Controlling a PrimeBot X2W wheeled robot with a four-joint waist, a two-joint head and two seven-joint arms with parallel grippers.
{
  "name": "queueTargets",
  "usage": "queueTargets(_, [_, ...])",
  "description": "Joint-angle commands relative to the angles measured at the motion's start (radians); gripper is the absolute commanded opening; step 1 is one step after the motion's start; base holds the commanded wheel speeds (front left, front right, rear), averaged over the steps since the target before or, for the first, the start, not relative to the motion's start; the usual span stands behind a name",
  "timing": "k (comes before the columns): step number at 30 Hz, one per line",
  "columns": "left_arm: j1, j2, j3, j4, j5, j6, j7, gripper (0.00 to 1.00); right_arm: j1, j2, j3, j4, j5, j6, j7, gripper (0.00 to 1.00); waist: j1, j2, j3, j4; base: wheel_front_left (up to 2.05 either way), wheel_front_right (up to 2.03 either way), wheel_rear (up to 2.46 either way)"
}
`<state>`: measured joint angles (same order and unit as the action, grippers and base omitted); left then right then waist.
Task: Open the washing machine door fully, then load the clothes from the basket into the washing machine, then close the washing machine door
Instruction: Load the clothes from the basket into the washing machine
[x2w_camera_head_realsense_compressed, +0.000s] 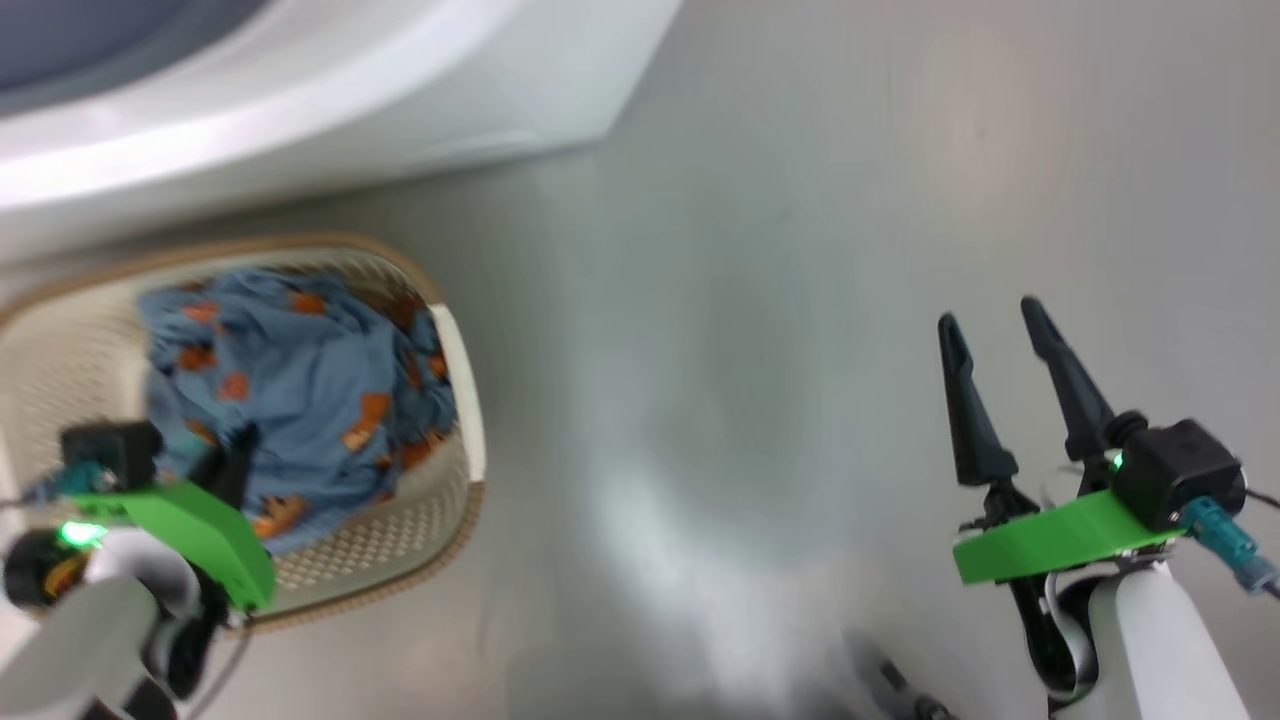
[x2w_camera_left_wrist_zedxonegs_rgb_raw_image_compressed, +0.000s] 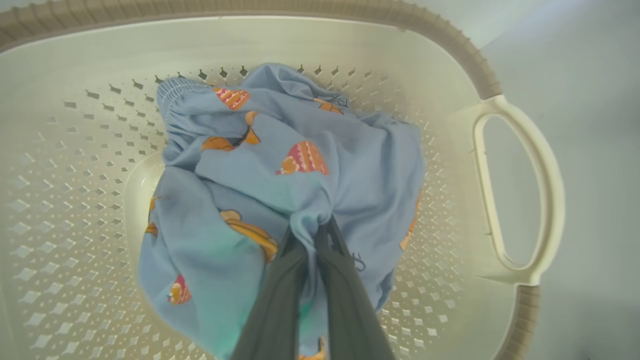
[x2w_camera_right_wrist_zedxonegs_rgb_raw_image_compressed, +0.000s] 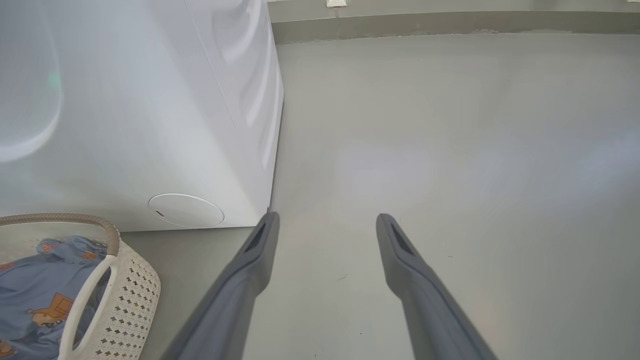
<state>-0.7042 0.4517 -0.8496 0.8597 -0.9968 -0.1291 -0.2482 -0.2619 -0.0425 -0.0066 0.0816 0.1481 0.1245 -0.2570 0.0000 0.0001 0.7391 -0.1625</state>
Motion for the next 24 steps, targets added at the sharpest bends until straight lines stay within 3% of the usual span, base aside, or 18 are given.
queueTargets(1, [0.057, 0.023, 0.063, -0.026, 0.034, -0.002, -0.013, 0.0, 0.047, -0.008, 0.018, -0.006, -0.016, 0.006, -0.005, 1.0, 0.0, -0.0001, -0.15, 0.074, 0.0, 0.0, 0.0])
queueTargets(12, [0.363, -0.097, 0.408, -0.191, 0.288, 0.002, -0.013, 0.0, 0.137, -0.008, 0.011, 0.072, -0.024, 0.006, -0.005, 1.0, 0.0, -0.0001, -0.431, 0.16, 0.0, 0.0, 0.0])
queueTargets(24, [0.611, -0.185, 0.658, -0.401, 0.474, 0.032, -0.013, 0.0, 0.239, -0.008, 0.004, 0.1, -0.024, 0.006, -0.005, 1.0, 0.0, -0.0001, -0.617, 0.189, 0.0, 0.0, 0.0])
